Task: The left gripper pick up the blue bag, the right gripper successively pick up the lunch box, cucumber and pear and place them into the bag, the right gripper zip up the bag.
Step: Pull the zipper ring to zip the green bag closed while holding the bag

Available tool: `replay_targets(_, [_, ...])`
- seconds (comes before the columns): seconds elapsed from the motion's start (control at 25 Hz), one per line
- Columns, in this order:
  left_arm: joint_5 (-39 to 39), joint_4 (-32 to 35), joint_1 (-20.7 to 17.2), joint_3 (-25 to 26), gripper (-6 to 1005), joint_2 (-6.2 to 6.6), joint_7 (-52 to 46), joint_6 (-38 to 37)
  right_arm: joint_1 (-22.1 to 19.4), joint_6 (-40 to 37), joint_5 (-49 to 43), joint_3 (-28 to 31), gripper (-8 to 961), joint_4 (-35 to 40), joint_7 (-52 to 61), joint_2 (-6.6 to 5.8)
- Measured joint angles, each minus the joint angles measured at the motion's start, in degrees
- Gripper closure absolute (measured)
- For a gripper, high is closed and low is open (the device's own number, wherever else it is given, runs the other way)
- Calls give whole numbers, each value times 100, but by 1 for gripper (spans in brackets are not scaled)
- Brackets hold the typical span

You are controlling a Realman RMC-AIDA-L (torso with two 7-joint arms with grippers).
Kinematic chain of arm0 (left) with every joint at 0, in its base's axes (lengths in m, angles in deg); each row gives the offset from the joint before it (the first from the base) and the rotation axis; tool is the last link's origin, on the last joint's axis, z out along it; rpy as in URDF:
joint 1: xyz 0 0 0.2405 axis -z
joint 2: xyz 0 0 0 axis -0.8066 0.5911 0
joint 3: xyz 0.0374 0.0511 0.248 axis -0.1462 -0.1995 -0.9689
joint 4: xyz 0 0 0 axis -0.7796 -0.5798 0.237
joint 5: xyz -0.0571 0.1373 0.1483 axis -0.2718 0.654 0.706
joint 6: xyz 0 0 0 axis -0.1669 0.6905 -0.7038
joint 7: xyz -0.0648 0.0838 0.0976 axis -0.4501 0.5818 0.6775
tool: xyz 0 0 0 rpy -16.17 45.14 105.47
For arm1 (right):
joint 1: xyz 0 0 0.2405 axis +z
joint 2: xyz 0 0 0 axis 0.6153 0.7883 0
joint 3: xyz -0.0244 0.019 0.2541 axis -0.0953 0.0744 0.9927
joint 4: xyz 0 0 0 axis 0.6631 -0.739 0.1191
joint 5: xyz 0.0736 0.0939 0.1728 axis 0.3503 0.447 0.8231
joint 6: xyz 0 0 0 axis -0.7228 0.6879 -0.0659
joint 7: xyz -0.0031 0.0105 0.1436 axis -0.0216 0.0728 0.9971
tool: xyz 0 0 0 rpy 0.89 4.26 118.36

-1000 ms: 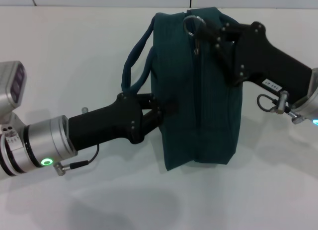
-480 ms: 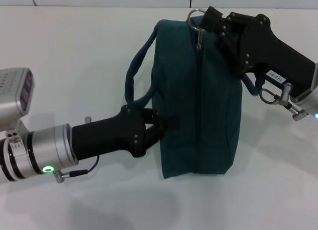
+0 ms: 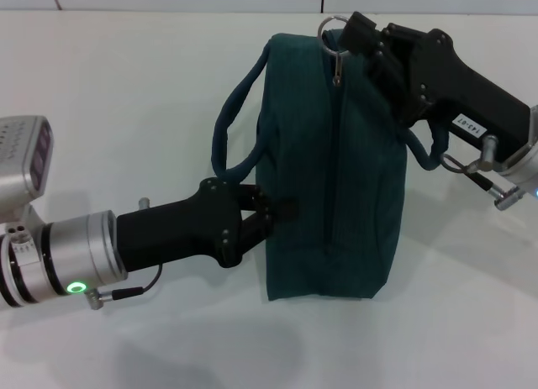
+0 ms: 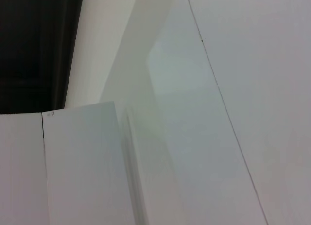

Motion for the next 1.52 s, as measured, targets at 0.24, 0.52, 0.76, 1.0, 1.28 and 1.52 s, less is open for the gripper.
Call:
replay_targets(0.24, [2, 11, -13, -18, 937, 29, 32, -29, -30, -6, 6, 0, 888, 13, 90, 4])
replay_targets(0.52, [145, 101, -37, -46, 938, 100, 38, -212, -47, 11, 132, 7, 886, -7, 84, 11])
replay_targets(0.76, [318, 292, -110, -46, 938, 92, 39, -365, -53, 97, 157, 18, 885, -28, 57, 11])
replay_targets(1.0, [409, 300, -140, -55, 938, 110, 55, -501, -53, 241, 160, 19, 883, -53, 38, 11])
replay_targets(1.28, [472, 307, -234, -55, 938, 166, 135, -668, -52, 301, 161, 24, 881, -91, 34, 11])
replay_targets(1.52, [729, 310, -262, -55, 938, 192, 185, -948, -48, 427, 160, 66, 880, -91, 34, 11])
